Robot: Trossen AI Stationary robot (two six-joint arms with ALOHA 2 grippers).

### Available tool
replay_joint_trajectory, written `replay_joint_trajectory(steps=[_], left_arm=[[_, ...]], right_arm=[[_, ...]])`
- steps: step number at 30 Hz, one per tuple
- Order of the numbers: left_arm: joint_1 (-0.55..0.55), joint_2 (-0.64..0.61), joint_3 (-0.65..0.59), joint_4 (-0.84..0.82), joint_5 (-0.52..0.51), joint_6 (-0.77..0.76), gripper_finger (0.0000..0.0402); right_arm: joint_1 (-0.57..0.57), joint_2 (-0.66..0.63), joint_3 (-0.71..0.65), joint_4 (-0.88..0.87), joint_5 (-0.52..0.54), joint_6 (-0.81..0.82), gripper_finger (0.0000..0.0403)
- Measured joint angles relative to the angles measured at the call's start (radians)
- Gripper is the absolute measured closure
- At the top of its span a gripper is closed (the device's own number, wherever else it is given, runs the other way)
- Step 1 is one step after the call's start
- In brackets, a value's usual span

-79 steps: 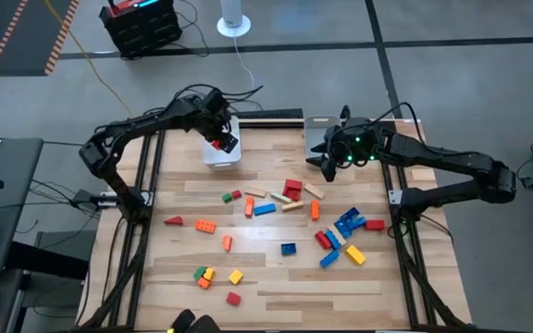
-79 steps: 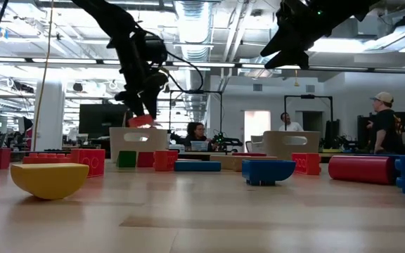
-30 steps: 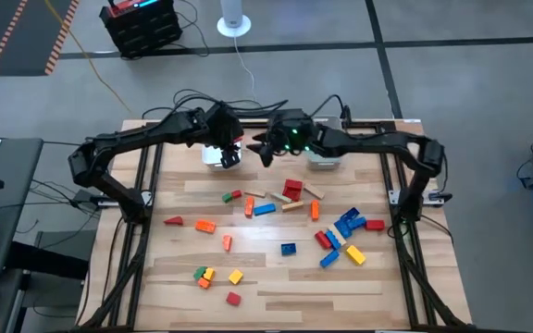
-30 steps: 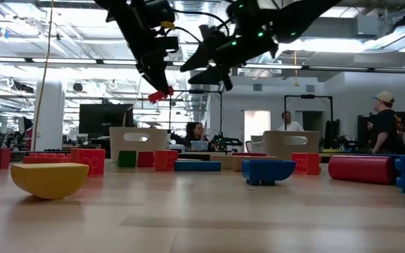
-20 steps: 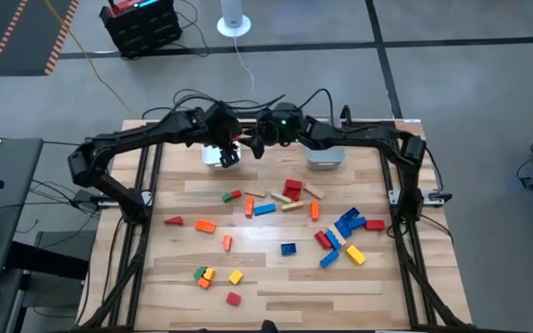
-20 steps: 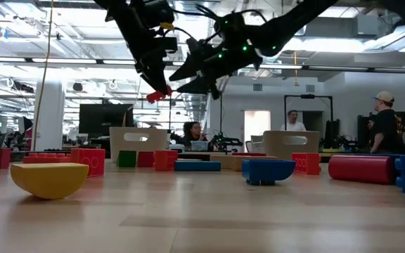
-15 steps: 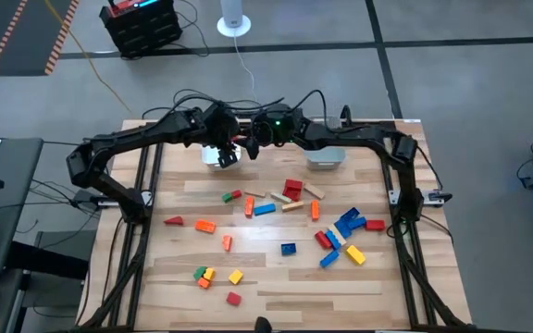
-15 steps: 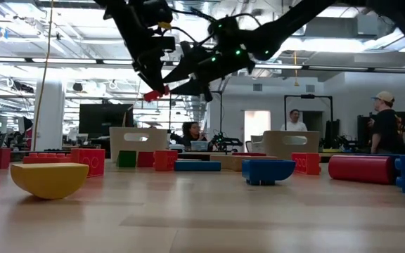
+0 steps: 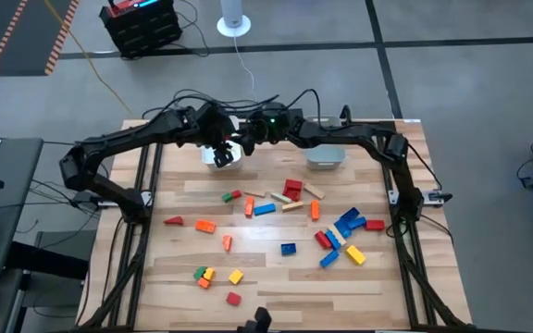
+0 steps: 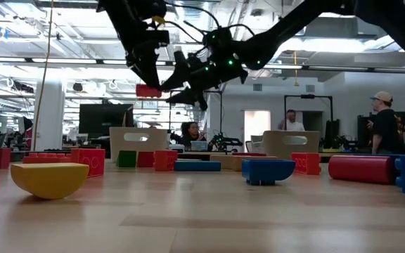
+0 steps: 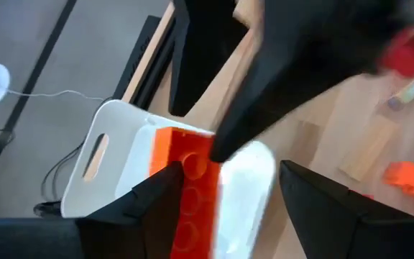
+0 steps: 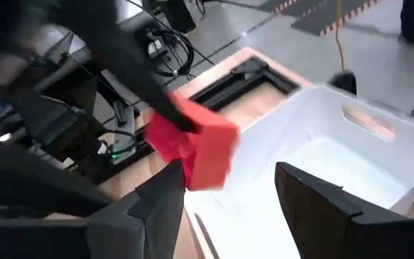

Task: Sort blocks by size
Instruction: Put the orange rectangle game piece into the white bin, then put the green triangle wooden block into the gray bin

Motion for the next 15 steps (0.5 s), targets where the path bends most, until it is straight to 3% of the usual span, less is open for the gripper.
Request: replay_joint_trajectory(steps=[8, 12, 15], left_arm=[[0.0, -0.019, 0.001, -0.036, 0.036, -0.013, 0.0178], [0.001, -0.019, 0.001, -0.053, 0.029, -0.01, 0.0178], [0.0, -0.019, 0.001, -0.084, 0.13, 0.0, 0.0178]], right_arm=[[-0.022, -0.002, -0.001, -0.011, 0.028, 0.026, 0.0159], [-0.031, -0.017, -0.004, -0.055, -0.04, 0.029, 0.0159], [-0.034, -0.071, -0.003, -0.162, -0.075, -0.02, 0.0159]])
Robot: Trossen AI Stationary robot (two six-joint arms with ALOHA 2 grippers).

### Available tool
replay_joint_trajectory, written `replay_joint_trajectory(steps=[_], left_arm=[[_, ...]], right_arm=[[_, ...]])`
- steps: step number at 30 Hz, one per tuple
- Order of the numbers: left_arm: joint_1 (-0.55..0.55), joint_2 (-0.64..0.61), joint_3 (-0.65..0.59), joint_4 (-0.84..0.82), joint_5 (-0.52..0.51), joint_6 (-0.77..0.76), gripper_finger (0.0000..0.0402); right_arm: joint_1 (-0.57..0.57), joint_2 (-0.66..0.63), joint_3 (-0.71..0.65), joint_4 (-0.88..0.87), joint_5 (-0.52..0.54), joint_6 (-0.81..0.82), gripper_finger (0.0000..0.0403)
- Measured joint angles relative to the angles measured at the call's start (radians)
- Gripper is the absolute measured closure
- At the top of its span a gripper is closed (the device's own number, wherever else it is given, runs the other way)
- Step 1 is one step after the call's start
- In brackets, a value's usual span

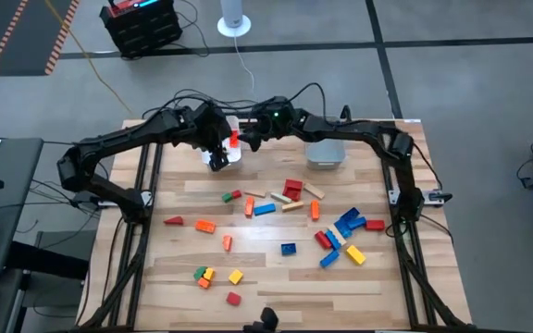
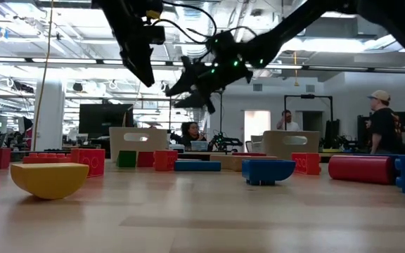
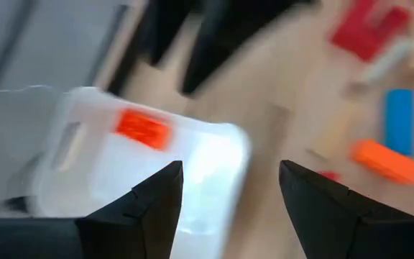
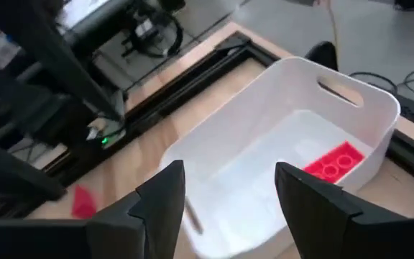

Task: Sort blocks by size
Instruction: Put the green triangle wooden block into the gray bin

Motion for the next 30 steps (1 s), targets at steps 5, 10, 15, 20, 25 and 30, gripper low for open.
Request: replay_joint_trajectory(steps=[5, 10, 15, 20, 25, 30], left_arm=[[-0.044, 0.0, -0.04, -0.031, 0.138, -0.111, 0.0178], [-0.182, 0.0, -0.106, -0.007, 0.143, -0.205, 0.0178], [-0.31, 0.001, -0.201, 0.084, 0.064, -0.31, 0.0178], [-0.362, 0.001, -0.289, 0.202, -0.015, -0.422, 0.0178], [-0.42, 0.018, -0.361, 0.216, -0.133, -0.477, 0.0178], [-0.46, 0.042, -0.412, 0.27, -0.196, -0.515, 0.0178]], right_arm=[[0.0, -0.141, 0.0, -0.334, 0.018, -0.205, 0.0159], [0.002, -0.314, -0.044, -0.587, 0.106, -0.352, 0.0159], [-0.003, -0.475, -0.198, -0.642, 0.137, -0.367, 0.0159], [0.005, -0.601, -0.357, -0.62, 0.158, -0.302, 0.0159], [0.033, -0.699, -0.465, -0.619, 0.229, -0.254, 0.0159], [0.045, -0.786, -0.533, -0.614, 0.243, -0.202, 0.0159]])
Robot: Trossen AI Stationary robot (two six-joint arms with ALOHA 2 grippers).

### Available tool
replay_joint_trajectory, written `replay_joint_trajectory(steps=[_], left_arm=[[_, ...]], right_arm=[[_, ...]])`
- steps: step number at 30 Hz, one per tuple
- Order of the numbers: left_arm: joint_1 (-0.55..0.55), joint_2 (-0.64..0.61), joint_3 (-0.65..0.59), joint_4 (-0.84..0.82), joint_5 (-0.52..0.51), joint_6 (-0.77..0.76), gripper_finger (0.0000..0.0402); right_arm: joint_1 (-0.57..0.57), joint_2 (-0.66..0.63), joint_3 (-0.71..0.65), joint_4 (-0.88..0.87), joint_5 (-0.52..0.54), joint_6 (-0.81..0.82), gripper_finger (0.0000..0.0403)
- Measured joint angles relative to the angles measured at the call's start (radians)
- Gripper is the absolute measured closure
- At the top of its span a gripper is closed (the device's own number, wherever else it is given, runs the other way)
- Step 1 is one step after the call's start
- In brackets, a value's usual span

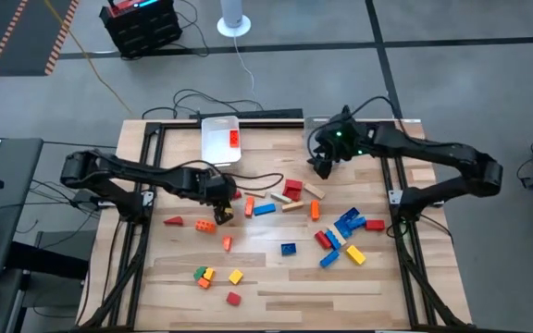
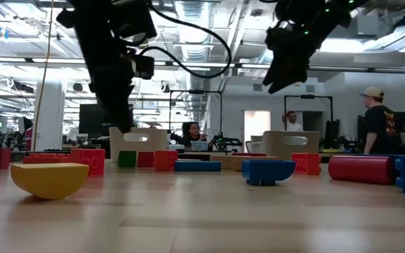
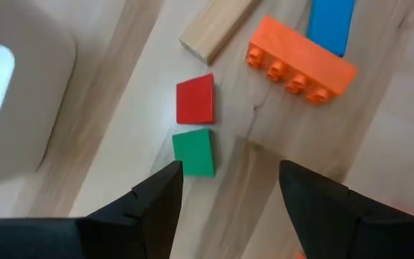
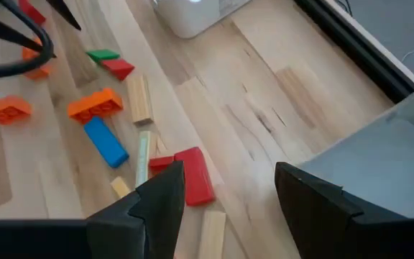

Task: Sort blocks by size
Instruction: Put the green triangle wooden block into the gray bin

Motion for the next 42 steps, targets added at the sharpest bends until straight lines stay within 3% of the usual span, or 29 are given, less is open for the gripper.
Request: replay_joint_trajectory(steps=[15, 20, 30, 42], left_arm=[[-0.006, 0.068, -0.126, 0.239, -0.07, -0.066, 0.0188], [-0.006, 0.117, -0.125, 0.242, -0.093, -0.056, 0.0232], [-0.006, 0.13, -0.119, 0.258, -0.108, -0.129, 0.037], [0.007, 0.0, -0.124, 0.228, -0.011, -0.13, 0.039]], right_arm=[[0.003, -0.101, -0.018, -0.004, 0.055, 0.037, 0.0159], [0.004, -0.101, -0.018, -0.006, 0.055, 0.037, 0.0159], [0.002, -0.101, -0.018, -0.018, 0.056, 0.037, 0.0159], [0.002, -0.101, -0.018, -0.005, 0.056, 0.025, 0.0159]])
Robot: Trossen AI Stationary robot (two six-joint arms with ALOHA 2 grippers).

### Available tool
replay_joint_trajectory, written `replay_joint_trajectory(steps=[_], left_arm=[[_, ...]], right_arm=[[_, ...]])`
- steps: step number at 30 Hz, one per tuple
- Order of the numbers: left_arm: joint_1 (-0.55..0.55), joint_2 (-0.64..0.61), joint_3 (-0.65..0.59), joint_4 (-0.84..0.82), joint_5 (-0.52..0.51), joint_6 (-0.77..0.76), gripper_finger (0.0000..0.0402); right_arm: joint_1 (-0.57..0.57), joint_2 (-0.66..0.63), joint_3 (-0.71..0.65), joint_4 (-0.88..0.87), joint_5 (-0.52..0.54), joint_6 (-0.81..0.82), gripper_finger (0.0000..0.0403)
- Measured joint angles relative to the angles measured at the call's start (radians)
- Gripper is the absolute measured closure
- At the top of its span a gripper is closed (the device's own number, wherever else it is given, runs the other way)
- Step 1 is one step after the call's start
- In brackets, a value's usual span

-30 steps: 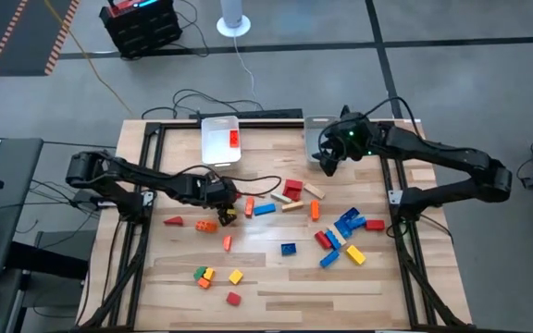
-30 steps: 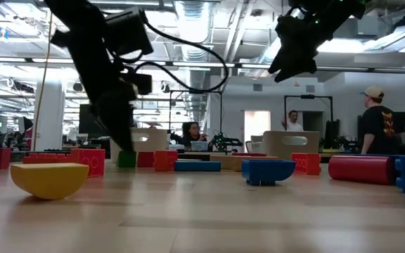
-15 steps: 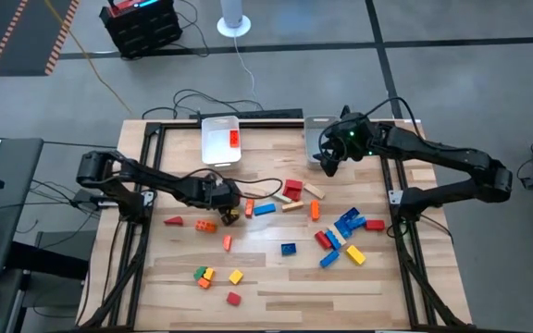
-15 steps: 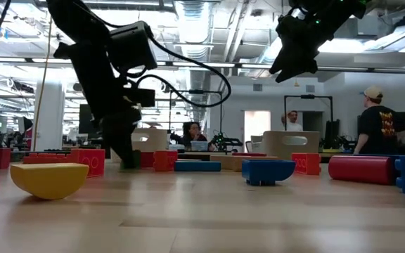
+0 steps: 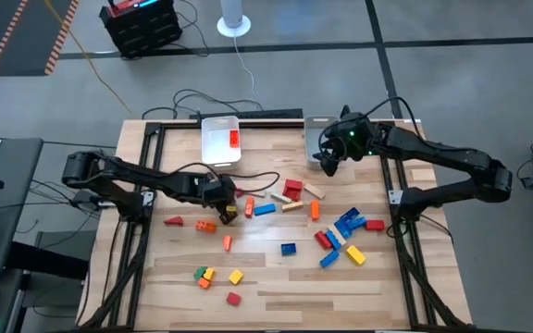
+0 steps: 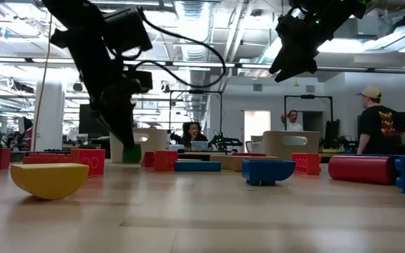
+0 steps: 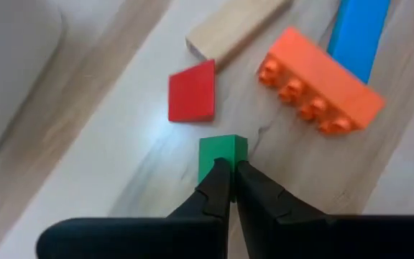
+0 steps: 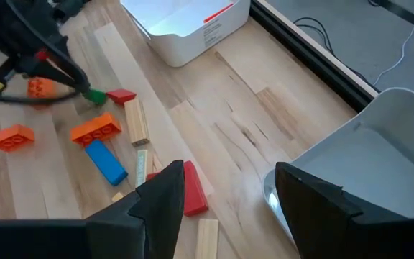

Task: Sort blocks by size
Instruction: Put the green triangle wooden block into the gray bin

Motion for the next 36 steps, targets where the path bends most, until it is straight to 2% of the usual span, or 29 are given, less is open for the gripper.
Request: replay_joint_trajectory(steps=[7, 11, 17, 24, 27, 31, 36], left_arm=[[0.001, -0.071, 0.0, 0.006, 0.002, 0.014, 0.0401], [0.007, -0.116, 0.0, 0.068, 0.002, 0.014, 0.0401], [0.062, -0.152, 0.0, 0.285, 0.001, 0.019, 0.0401], [0.112, -0.142, 0.0, 0.592, 0.001, -0.004, 0.0401], [0.119, -0.138, 0.001, 0.706, 0.0, -0.011, 0.0401], [0.118, -0.125, 0.004, 0.807, 0.002, -0.045, 0.0401], [0.111, -0.069, 0.074, 0.821, 0.012, -0.067, 0.0401]], right_arm=[[0.0, 0.0, 0.0, 0.002, -0.001, -0.018, 0.0159], [0.019, 0.001, 0.0, 0.02, -0.011, -0.035, 0.0159], [0.091, 0.001, 0.0, 0.145, -0.039, -0.133, 0.0159], [0.207, 0.005, 0.0, 0.266, -0.039, -0.396, 0.0158], [0.236, 0.019, 0.0, 0.29, -0.039, -0.444, 0.0155], [0.245, 0.058, 0.001, 0.349, -0.005, -0.476, 0.0149], [0.244, 0.128, 0.028, 0.397, 0.028, -0.538, 0.0147]])
